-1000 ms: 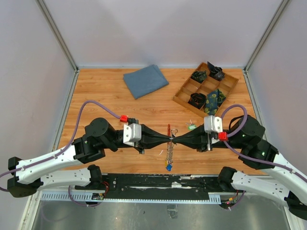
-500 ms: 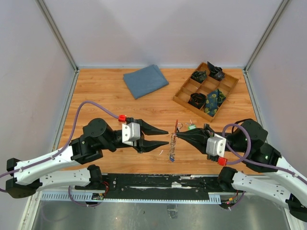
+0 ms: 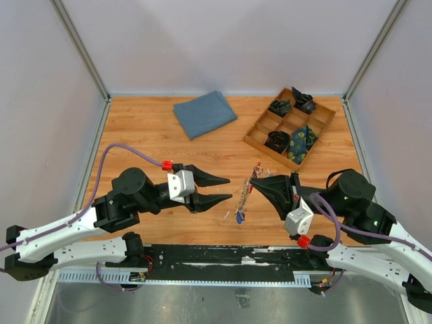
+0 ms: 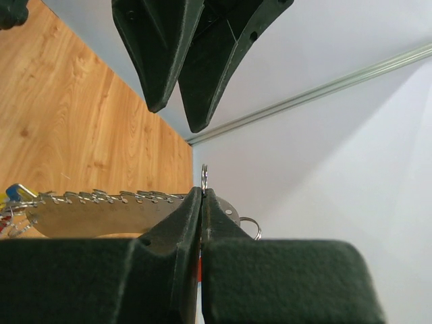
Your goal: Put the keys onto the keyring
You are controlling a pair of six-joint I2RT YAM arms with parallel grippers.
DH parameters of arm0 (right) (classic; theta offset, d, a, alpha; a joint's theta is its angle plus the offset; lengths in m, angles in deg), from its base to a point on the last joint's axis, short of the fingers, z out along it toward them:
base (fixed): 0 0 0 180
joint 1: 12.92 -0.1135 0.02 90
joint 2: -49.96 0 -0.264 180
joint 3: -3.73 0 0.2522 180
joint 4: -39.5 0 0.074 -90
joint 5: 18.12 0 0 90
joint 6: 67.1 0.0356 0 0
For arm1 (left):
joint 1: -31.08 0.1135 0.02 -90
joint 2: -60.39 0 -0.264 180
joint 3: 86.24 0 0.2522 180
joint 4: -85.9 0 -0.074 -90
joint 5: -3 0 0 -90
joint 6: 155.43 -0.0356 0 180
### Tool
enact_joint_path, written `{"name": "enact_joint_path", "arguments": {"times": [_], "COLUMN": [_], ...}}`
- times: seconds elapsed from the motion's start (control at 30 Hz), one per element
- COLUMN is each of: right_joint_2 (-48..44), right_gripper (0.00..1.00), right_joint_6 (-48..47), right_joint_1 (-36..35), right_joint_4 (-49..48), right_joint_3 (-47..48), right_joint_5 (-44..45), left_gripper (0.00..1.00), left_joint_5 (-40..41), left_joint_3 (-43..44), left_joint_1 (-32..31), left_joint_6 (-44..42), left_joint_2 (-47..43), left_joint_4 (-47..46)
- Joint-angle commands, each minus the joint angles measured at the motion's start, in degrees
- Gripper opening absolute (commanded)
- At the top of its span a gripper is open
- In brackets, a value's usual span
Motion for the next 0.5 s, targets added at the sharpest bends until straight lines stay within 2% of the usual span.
{"name": "enact_joint_path", "arguments": {"times": [0.0, 0.33, 0.47], "right_joint_2": [0.5, 7.3, 8.7], "right_gripper": [0.00, 0.01, 0.01], "right_joint_6": [-6.4, -18.8, -22.7], "right_joint_1": [-1.0, -0.9, -0.9], "right_joint_4": [0.3, 7.8, 8.8], "right_joint_3": [3.5, 10.1, 11.2], "right_joint_5": [2.0, 7.8, 9.7], "left_gripper": [0.43, 0.43, 0.43], "left_joint_5": [2.3, 12.3, 13.5], "left_joint_3": [1.9, -0.5, 0.1], "left_joint_1": [0.3, 0.3, 0.3], "left_joint_6": [-1.5, -3.8, -5.4], "left_joint_2": [0.8, -1.2, -1.5], "left_joint_4": [0.0, -5.1, -5.1]}}
